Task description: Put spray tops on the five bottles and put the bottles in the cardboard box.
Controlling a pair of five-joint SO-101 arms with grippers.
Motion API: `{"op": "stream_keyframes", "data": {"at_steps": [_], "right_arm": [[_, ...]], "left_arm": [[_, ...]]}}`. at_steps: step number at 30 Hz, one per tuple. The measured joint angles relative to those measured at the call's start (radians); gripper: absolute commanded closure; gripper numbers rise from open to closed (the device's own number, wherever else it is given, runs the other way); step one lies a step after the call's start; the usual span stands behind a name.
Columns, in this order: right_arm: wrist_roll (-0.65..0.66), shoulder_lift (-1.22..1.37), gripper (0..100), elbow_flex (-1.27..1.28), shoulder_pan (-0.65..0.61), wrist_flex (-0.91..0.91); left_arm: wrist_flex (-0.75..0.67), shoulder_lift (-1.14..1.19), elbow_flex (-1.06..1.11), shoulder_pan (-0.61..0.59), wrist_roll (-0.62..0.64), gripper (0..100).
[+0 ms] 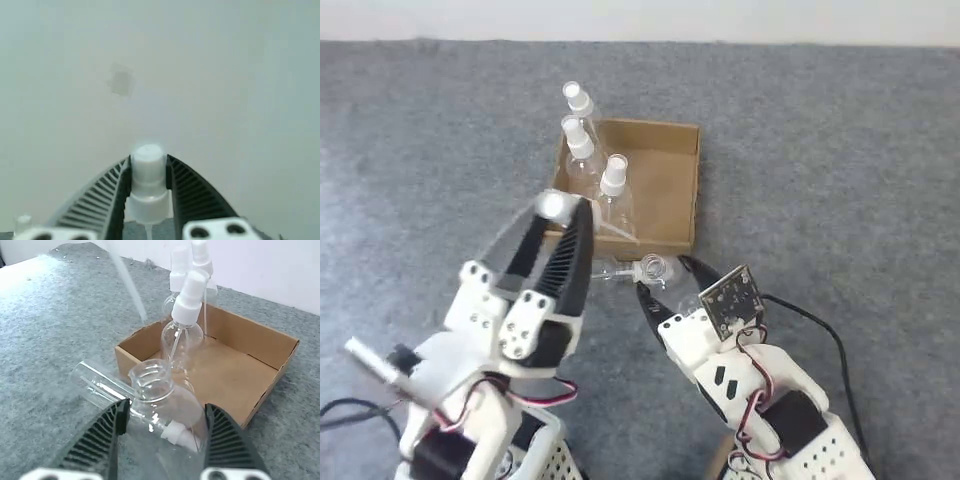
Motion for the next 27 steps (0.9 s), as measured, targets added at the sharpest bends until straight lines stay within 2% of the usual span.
{"op": "stream_keyframes", "data": {"at_steps": [5, 10, 27], "right_arm": [[0.000, 0.000, 90.9, 0.000, 0.000, 0.000], [0.000, 0.000, 90.9, 0.000, 0.000, 0.000], [0.000, -0.038, 90.9, 0.000, 0.002, 0.000]], "left_arm": [[-0.002, 0.000, 0.029, 0.063, -0.006, 99], [-0.077, 0.000, 0.091, 0.100, -0.055, 99], [-0.097, 0.000, 0.107, 0.097, -0.061, 99]]}}
